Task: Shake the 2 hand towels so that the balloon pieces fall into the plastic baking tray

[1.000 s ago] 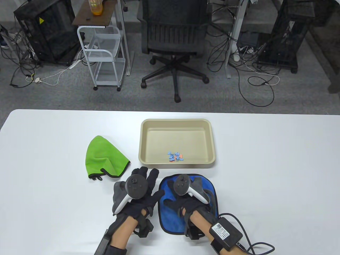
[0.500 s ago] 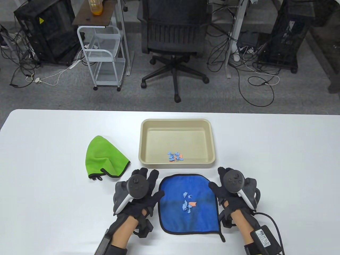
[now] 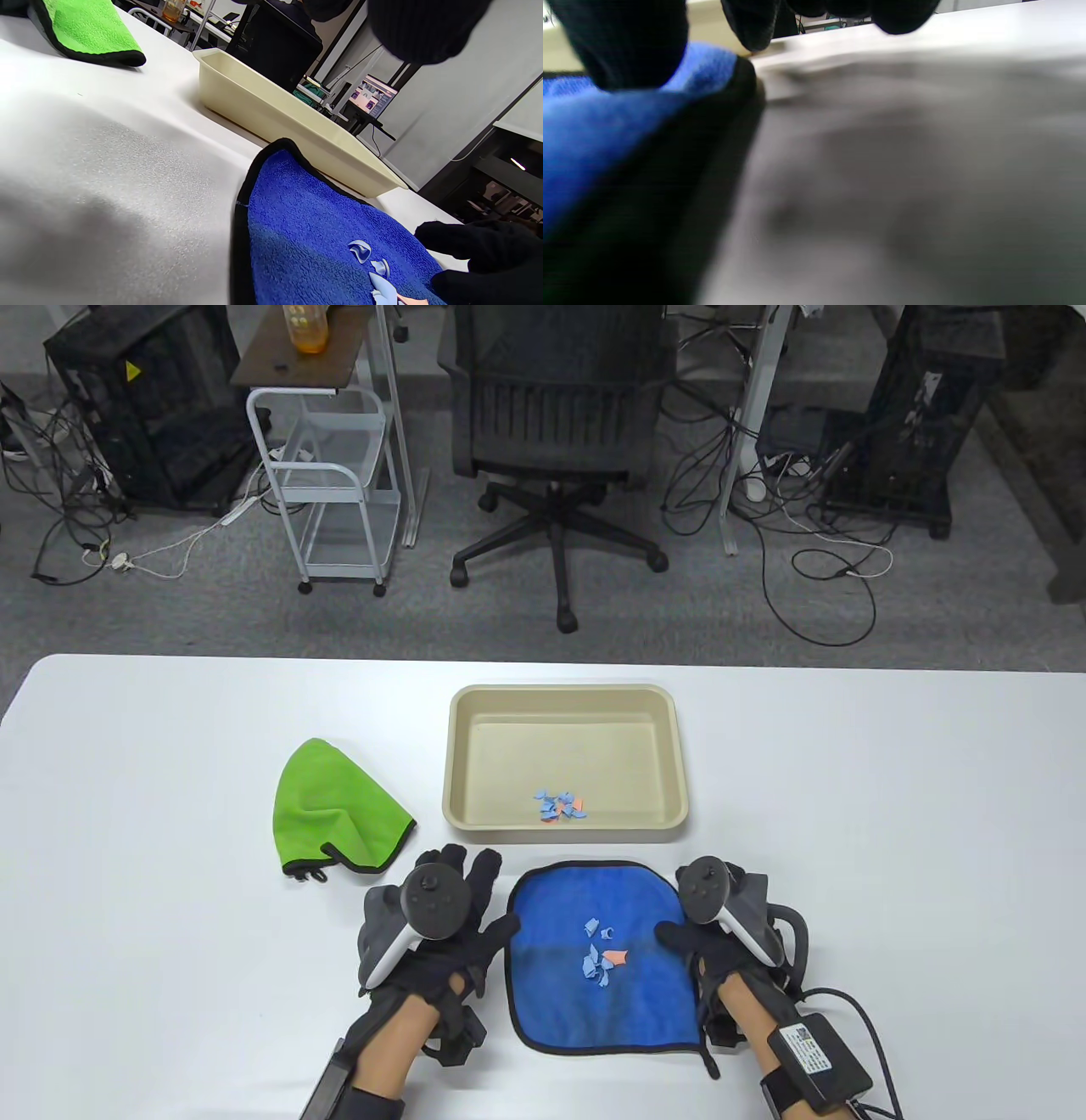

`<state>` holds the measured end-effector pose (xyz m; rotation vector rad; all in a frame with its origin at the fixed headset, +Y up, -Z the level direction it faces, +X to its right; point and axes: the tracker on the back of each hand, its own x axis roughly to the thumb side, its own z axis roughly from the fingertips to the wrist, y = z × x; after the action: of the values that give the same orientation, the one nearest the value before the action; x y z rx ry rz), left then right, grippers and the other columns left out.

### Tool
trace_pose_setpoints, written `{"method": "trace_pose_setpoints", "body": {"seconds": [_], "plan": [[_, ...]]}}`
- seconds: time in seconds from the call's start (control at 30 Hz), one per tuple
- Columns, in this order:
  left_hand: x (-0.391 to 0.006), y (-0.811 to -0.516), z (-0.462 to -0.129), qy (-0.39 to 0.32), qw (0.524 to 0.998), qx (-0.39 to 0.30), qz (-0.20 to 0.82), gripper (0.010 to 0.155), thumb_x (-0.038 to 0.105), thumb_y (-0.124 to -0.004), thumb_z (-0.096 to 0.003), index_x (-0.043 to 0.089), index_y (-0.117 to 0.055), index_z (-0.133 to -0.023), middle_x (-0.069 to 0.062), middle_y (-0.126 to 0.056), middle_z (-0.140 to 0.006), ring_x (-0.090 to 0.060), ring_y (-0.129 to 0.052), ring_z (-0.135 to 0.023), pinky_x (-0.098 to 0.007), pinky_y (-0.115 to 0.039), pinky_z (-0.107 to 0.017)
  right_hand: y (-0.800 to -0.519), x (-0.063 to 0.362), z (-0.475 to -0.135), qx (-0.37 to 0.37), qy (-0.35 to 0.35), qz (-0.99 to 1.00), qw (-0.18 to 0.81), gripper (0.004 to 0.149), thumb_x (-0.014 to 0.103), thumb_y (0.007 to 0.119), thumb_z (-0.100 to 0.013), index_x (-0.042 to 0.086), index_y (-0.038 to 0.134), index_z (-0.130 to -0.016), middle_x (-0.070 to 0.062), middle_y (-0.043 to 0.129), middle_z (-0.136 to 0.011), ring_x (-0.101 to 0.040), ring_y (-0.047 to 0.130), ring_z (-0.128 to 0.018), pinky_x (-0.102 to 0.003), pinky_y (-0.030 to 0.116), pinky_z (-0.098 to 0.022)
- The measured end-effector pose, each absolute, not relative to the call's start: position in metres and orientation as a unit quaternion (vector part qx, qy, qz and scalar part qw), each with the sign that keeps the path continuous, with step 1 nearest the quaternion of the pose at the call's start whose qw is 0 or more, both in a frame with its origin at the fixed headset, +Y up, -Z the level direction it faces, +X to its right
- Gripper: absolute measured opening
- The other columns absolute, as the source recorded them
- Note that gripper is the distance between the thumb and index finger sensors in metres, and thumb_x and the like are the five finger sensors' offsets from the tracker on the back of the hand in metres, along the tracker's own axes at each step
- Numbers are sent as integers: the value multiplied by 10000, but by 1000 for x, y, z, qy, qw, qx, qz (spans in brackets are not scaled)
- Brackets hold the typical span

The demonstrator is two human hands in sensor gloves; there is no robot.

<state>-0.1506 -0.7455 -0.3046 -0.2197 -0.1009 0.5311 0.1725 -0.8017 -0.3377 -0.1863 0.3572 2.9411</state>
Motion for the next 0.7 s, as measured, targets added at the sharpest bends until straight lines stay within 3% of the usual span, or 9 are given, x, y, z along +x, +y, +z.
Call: {"method": "trace_pose_setpoints", "body": {"seconds": [0.27, 0.53, 0.7], "plan": [[-151, -745, -304, -49, 958, -109, 261, 800, 573, -679, -383, 411, -260, -1045, -78, -124, -1142, -441, -107, -1090, -707, -243, -720, -805, 174, -339, -92, 129, 982, 106, 714, 533, 830, -327, 361, 553, -962, -37, 371, -1040, -281, 517, -824, -392, 592, -590], [-150, -746, -303, -49, 958, -115, 258, 800, 573, -681, -383, 410, -262, -1045, -80, -128, -1142, -442, -112, -1090, -706, -245, -720, -803, 169, -335, -125, 124, 980, 95, 386, 527, 837, -330, 311, 798, -647, -51, 529, -1015, -307, 606, -802, -412, 630, -572], [-150, -751, -305, -37, 959, -125, 252, 803, 570, -688, -383, 402, -268, -1047, -80, -165, -1139, -443, -128, -1091, -705, -250, -720, -793, 164, -332, -106, 114, 977, 147, 361, 468, 862, -362, 313, 793, -681, -4, 618, -995, -243, 714, -762, -368, 693, -538]]}}
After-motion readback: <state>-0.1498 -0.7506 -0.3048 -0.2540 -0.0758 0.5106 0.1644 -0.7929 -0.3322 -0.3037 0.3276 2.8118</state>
